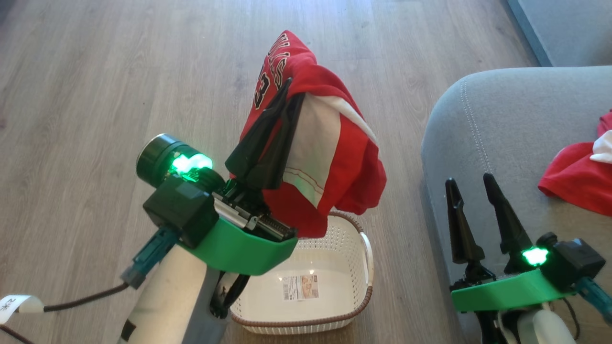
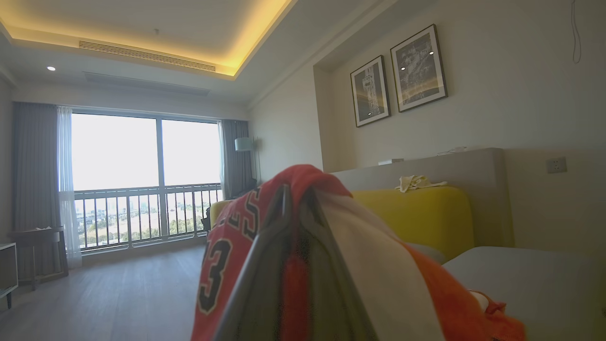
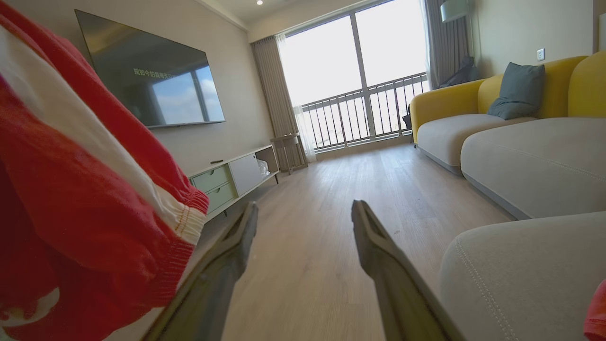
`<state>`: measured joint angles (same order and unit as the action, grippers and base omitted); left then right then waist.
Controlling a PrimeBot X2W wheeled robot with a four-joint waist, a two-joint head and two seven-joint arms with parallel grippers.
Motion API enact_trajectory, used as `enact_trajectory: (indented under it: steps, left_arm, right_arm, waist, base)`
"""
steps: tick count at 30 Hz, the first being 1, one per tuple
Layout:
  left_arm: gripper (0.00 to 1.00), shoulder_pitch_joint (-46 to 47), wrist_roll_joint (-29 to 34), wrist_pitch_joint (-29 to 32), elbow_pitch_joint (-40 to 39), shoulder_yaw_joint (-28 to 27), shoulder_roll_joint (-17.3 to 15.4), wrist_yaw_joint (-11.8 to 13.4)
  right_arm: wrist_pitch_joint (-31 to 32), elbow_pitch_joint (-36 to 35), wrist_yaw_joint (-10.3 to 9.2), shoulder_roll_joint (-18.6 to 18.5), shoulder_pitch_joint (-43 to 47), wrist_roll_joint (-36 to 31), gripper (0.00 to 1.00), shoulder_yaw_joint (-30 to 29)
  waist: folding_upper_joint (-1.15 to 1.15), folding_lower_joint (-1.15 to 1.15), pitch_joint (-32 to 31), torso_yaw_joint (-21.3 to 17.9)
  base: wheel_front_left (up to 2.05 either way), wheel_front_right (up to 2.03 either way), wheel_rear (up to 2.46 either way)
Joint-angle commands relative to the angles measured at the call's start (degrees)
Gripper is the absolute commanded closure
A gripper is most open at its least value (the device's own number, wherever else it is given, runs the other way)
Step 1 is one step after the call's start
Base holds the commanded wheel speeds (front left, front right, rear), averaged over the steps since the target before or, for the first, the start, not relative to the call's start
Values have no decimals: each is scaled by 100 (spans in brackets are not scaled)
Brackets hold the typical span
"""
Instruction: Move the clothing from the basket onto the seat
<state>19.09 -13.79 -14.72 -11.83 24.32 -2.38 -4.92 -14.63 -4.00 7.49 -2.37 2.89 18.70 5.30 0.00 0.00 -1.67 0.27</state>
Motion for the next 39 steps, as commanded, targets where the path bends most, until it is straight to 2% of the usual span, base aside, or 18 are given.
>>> enact_trajectory:
  steps: [1,6,8,11,12,19,22,26,30,39]
  left_arm:
    - [100,347,-3,-28,-134,-166,-50,-15]
    - [100,318,-24,-28,-28,-194,-50,-27]
    - [100,323,-42,-28,-16,-207,-50,-29]
    - [100,326,-73,-28,-9,-250,-50,-25]
    - [100,326,-73,-28,-9,-250,-50,-25]
    - [100,295,-71,-28,29,-356,-50,-34]
    - [100,275,-41,-28,78,-381,-50,-46]
    - [100,257,-11,-28,116,-353,-50,-58]
    - [100,263,131,-28,125,-250,-50,-77]
    - [100,176,183,-28,95,-66,-50,-60]
  right_arm:
    - [-37,-337,0,-51,-222,-51,0,154]
    - [-37,-773,0,-51,-152,-277,0,345]
    - [-37,-797,0,-59,-51,-329,0,692]
    - [-37,-898,0,-332,43,-488,0,1228]
    - [-37,-898,0,-332,43,-488,0,1228]
    - [-37,-1352,0,-960,136,-585,0,1884]
    - [-37,-1589,0,-1080,56,-550,0,2084]
    - [-37,-1781,0,-1061,-36,-595,0,2171]
    - [-37,-1762,0,-837,-82,-822,0,2025]
    - [-37,-1359,0,-644,-237,-988,0,1997]
  waist:
    - [0,0,10,-18]
    - [0,0,23,-45]
    - [0,0,23,-42]
    - [0,0,26,-44]
    - [0,0,26,-44]
    - [0,0,44,-72]
    - [0,0,49,-88]
    - [0,0,40,-80]
    - [0,0,21,-28]
    - [0,0,-46,71]
  base:
    - [0,0,0]
    - [0,0,0]
    - [0,0,0]
    - [0,0,0]
    - [0,0,0]
    - [0,0,0]
    - [0,0,0]
    - [0,0,0]
    - [0,0,0]
    - [0,0,0]
